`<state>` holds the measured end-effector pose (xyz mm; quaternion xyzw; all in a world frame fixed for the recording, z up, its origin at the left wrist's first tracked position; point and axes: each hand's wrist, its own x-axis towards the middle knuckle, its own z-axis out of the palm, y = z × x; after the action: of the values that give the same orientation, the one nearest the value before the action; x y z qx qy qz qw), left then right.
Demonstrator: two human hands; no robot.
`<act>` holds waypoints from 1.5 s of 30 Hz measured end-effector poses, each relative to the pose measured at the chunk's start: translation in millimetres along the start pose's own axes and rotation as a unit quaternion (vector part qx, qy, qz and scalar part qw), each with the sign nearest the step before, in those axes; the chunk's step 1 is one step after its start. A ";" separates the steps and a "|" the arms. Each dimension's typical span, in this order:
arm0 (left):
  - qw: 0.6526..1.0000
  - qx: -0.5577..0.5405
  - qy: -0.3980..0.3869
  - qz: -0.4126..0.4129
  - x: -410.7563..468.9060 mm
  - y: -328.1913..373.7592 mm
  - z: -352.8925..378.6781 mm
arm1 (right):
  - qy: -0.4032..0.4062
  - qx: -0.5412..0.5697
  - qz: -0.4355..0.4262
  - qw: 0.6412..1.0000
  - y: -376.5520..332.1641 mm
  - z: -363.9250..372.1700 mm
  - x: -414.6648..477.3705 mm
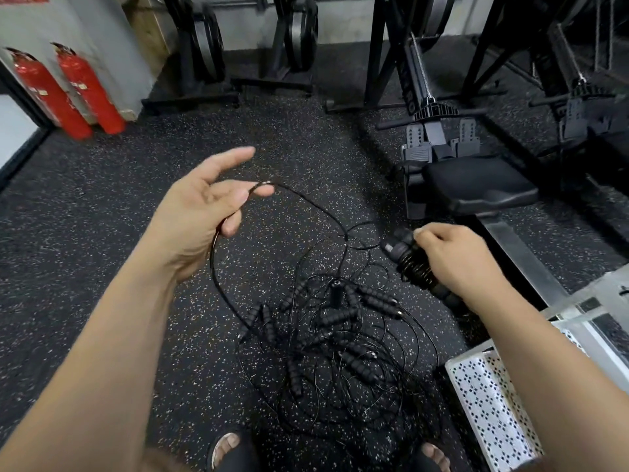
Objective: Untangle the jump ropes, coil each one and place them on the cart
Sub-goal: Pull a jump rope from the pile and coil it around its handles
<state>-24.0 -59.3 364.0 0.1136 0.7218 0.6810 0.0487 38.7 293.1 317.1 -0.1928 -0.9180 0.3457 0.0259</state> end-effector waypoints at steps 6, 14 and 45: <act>0.973 0.220 -0.011 -0.070 0.9 -21.3 -3.8 | 0.072 0.072 -0.024 0.995 -5.2 -15.0 -3.3; 0.978 0.171 0.053 -0.109 8.9 -26.1 31.7 | 0.083 0.102 -0.060 0.990 -9.6 -18.1 -8.8; 0.982 0.144 -0.049 -0.109 3.3 -49.1 116.9 | -0.031 0.294 -0.146 0.944 -24.6 -4.2 -18.4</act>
<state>-5.7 52.8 307.5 0.0733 0.8172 0.5541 0.1406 48.2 272.0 337.8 -0.0296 -0.7938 0.5987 0.1028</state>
